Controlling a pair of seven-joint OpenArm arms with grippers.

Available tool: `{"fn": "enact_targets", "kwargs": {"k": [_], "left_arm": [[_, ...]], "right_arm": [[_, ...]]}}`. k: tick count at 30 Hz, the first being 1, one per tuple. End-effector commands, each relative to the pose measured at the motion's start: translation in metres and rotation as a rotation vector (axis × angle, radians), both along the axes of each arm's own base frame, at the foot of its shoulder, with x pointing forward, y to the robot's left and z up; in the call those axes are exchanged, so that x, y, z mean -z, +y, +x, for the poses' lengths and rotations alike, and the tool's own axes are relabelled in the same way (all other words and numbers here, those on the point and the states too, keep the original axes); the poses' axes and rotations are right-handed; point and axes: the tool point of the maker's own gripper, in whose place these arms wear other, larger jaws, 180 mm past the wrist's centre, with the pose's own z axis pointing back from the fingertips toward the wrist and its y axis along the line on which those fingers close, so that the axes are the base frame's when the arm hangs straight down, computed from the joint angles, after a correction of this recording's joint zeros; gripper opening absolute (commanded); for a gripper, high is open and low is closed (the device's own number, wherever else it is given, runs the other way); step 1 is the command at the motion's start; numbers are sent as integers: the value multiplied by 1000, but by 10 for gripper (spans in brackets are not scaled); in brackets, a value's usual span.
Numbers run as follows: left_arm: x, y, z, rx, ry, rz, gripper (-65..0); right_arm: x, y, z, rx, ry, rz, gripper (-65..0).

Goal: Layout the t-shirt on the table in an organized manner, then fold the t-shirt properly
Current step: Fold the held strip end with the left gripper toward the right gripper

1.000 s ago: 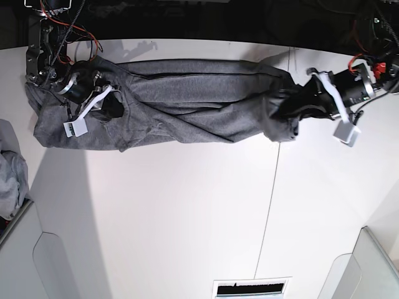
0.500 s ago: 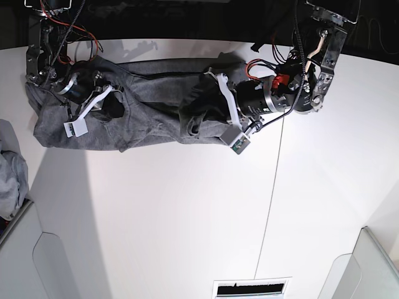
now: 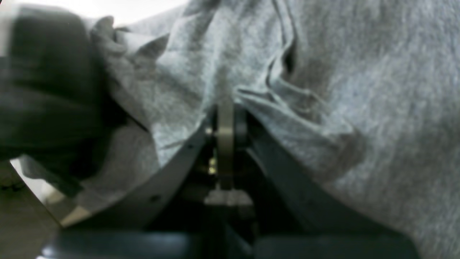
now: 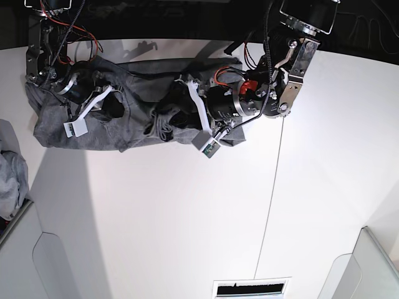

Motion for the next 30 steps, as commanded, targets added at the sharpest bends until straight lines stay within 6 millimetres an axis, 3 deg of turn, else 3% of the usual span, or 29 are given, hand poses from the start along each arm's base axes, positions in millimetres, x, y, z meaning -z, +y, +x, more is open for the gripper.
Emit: {"fn": "enact_targets", "kwargs": {"k": [1,4,6,10,15,17,22,30], "left_arm": [[-17,-10,4,19,-41,-54,-289],[-20,-20,-2,53,-37,-74,-289],[-24,-25,-6,66,-32,-107,-289],[-24,-21,-4,64,-33,-106,-289],[-23,0,9,7,-24,-90,-289],[-27,10,12,3,-26,-100,-289],[-33,35,18,-25,-11,-138,-289],[-19,72,16,-19,-7,-31,-289]], "right_arm": [[5,-9,-4,-2,36,-43,-650],[1,-7,-1,9,25,-18,-508],[0,-5,0,14,21,-5,-458],[-13,-5,9,33,-19,22,-454],[-52,-23,30,62,-128,-3,-454],[-68,-37,37,91,-169,-28,-439],[-84,-93,40,207,-208,-91,-267],[-92,-195,28,335,-170,-252,-263]]}}
